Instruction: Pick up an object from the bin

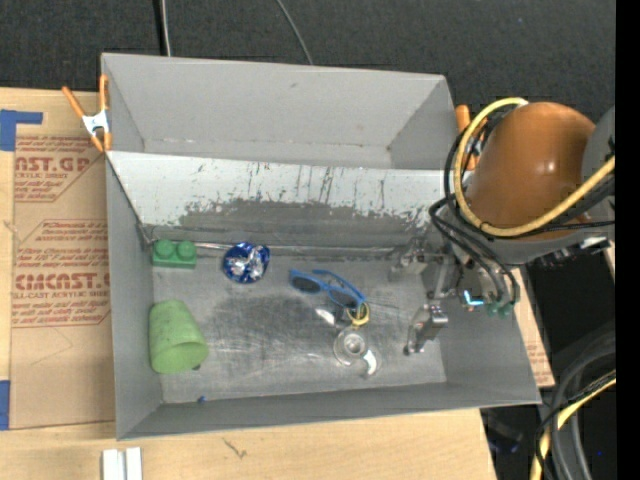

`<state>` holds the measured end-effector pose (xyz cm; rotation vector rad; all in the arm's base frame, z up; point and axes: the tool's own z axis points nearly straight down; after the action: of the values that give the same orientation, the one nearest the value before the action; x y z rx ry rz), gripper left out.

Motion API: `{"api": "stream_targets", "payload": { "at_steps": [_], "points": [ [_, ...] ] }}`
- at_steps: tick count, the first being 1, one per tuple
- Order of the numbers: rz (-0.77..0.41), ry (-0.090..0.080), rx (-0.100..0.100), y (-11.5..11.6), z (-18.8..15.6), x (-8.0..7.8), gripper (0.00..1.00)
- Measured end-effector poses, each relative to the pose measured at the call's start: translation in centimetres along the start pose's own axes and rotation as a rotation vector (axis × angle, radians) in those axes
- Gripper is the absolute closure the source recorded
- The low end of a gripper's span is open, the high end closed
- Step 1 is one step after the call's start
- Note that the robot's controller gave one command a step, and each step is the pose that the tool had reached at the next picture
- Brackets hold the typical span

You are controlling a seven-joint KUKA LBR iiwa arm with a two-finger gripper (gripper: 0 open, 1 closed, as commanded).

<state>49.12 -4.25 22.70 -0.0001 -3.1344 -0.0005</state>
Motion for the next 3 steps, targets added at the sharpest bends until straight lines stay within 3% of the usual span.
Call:
{"api": "stream_targets", "payload": {
  "at_steps": [1, 2, 3],
  "points": [
    [0.176, -0.010, 0.001, 2.4, 14.0, -7.1, 0.00],
    [0.466, -0.009, -0.003, 5.7, 12.6, -7.4, 0.00],
    [0.751, -0.005, -0.002, 6.2, 12.8, -6.4, 0.00]
  ]
}}
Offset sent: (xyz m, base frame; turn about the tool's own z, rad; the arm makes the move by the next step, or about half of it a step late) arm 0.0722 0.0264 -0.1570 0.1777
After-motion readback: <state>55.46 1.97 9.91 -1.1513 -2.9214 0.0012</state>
